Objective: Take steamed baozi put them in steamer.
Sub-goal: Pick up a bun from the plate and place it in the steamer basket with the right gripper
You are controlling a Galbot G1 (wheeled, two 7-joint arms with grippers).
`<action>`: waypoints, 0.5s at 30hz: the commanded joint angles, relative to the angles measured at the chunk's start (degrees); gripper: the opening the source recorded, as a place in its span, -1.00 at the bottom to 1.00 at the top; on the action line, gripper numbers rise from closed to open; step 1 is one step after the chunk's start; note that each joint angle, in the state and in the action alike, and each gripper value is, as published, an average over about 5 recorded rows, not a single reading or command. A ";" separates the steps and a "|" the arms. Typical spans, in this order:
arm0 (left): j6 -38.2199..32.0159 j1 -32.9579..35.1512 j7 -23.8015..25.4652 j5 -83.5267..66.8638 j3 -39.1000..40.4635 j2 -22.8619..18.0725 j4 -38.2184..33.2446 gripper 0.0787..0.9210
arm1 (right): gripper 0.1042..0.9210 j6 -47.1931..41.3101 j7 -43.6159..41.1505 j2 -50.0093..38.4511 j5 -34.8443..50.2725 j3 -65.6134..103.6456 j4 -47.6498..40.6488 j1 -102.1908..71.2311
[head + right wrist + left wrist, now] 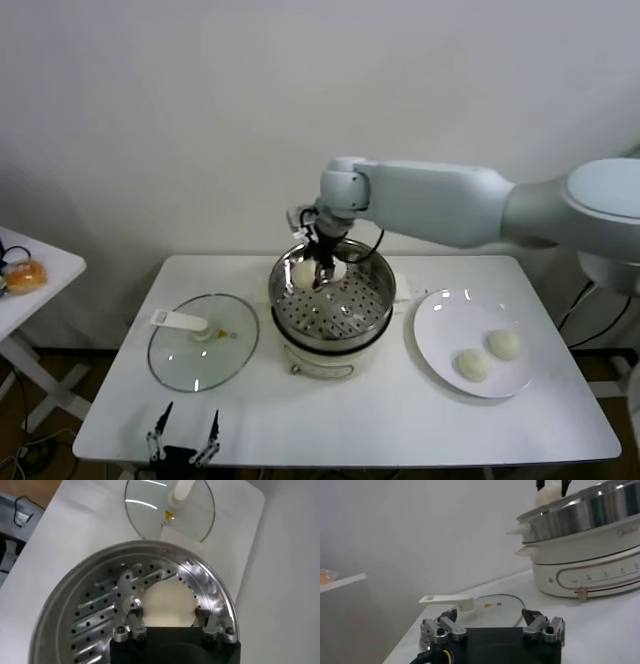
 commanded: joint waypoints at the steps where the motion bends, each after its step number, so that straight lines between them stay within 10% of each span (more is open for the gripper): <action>1: -0.16 0.18 -0.03 0.07 -0.03 -2.64 -0.03 0.77 | 0.45 -0.41 0.75 4.86 -4.07 0.84 -4.60 -5.59; 15: -0.11 0.05 0.08 0.20 -0.04 -2.77 0.07 0.77 | 0.45 -0.38 1.04 4.16 -7.25 1.82 -5.38 -8.11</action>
